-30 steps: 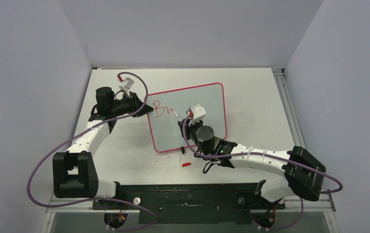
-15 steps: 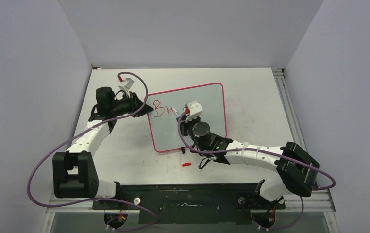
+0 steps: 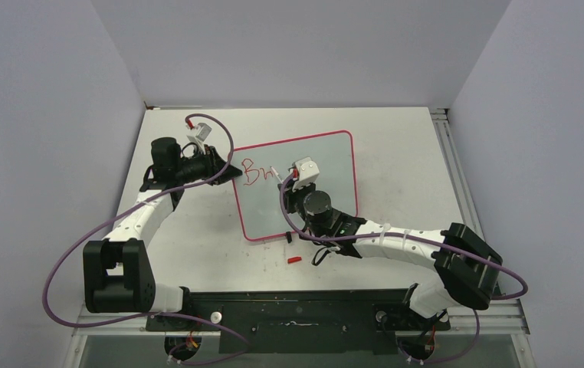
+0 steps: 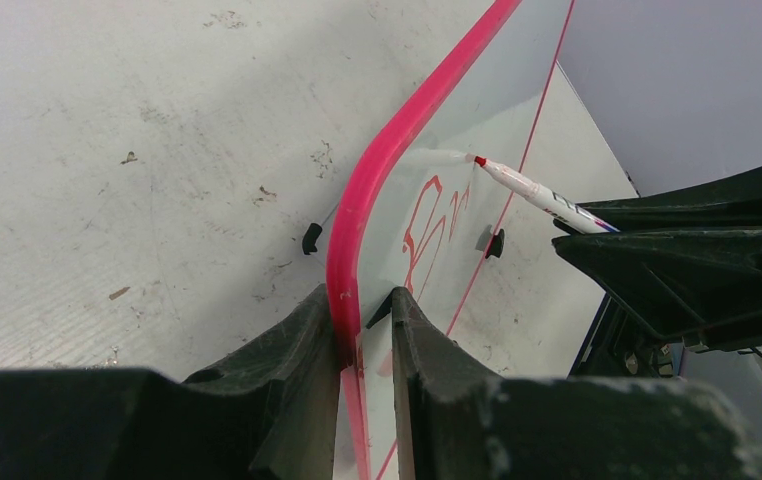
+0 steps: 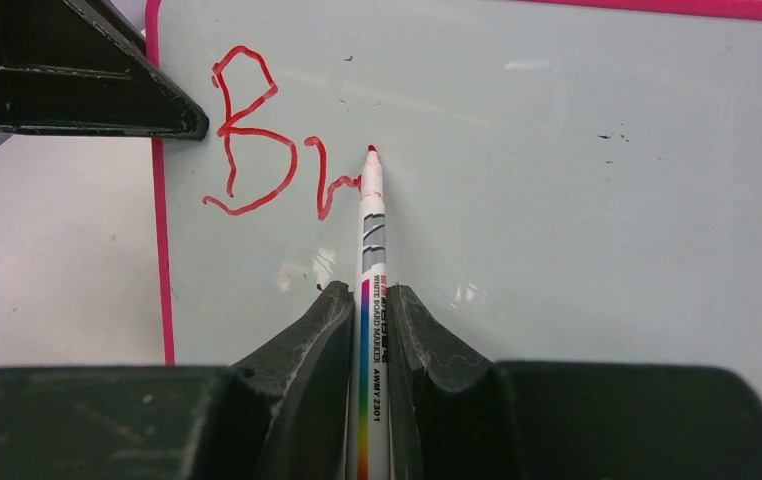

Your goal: Write a sentence on the whiteboard

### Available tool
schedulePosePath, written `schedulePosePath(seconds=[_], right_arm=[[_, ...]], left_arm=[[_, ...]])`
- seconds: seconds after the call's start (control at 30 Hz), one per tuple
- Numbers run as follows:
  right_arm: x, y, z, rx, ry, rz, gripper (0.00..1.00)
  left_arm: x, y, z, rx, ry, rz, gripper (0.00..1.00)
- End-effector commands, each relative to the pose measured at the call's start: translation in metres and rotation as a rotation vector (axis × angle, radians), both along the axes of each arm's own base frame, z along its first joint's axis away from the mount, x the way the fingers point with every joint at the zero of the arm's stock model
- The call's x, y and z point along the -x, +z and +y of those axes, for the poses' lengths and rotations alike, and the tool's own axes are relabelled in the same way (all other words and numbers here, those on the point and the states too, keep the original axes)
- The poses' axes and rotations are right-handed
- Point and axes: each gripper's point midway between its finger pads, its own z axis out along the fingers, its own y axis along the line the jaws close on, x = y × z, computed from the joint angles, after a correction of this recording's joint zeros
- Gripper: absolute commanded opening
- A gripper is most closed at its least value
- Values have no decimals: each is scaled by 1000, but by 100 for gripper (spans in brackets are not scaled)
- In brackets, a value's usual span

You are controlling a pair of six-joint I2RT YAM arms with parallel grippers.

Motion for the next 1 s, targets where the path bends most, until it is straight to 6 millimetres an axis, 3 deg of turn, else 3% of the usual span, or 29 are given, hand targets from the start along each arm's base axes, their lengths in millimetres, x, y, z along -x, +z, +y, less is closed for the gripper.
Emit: schedulePosePath(seconds=[0.0, 0.37, 0.97], right_arm=[[-8, 27, 5, -75, 1, -39, 5], [9, 59, 4, -91, 64, -84, 5], [19, 37, -22, -74, 127, -13, 5]], left_arm=[[-2, 21, -4, -13, -19, -85, 15], [-3, 22, -4, -13, -17, -88, 16], [-3, 22, -2, -23, -11, -95, 15]])
